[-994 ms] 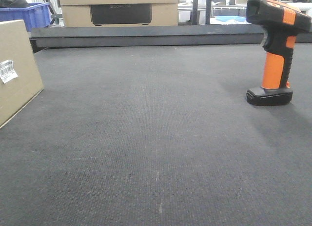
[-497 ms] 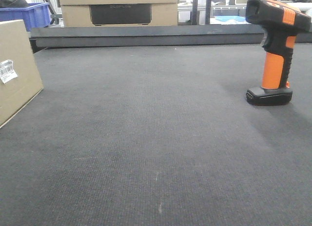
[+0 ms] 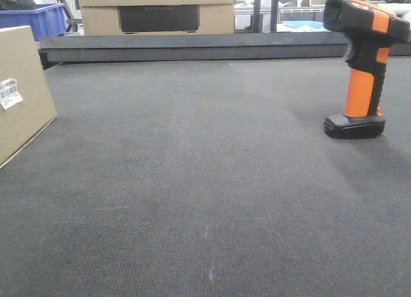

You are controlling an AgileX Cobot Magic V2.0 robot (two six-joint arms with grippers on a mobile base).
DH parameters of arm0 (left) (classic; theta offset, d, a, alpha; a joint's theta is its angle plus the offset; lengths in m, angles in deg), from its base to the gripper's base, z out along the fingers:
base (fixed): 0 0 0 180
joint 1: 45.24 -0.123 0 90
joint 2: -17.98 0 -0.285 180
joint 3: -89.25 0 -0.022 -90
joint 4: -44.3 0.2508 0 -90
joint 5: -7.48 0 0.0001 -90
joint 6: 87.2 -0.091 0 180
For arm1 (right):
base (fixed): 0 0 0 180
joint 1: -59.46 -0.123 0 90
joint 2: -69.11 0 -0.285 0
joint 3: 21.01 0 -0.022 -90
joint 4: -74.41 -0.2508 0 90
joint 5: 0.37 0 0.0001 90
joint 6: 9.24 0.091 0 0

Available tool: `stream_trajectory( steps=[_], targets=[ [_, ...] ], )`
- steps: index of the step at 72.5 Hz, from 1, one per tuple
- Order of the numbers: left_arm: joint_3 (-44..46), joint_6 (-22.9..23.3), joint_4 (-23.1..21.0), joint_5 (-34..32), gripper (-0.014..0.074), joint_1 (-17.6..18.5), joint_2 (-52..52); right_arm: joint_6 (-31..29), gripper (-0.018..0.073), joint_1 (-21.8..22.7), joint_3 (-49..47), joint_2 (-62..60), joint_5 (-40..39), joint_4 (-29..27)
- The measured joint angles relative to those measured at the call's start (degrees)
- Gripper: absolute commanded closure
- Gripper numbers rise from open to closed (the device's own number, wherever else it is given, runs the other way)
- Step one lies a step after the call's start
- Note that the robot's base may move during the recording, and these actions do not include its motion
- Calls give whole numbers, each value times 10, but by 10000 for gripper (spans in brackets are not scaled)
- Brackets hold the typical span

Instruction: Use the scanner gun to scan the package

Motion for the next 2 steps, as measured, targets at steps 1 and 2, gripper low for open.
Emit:
stream_trajectory(
  steps=[1,2],
  targets=[
    [0,0,0,0,708,0,0,0,727,0,0,0,0,0],
    [0,0,0,0,708,0,0,0,727,0,0,0,0,0]
  ],
)
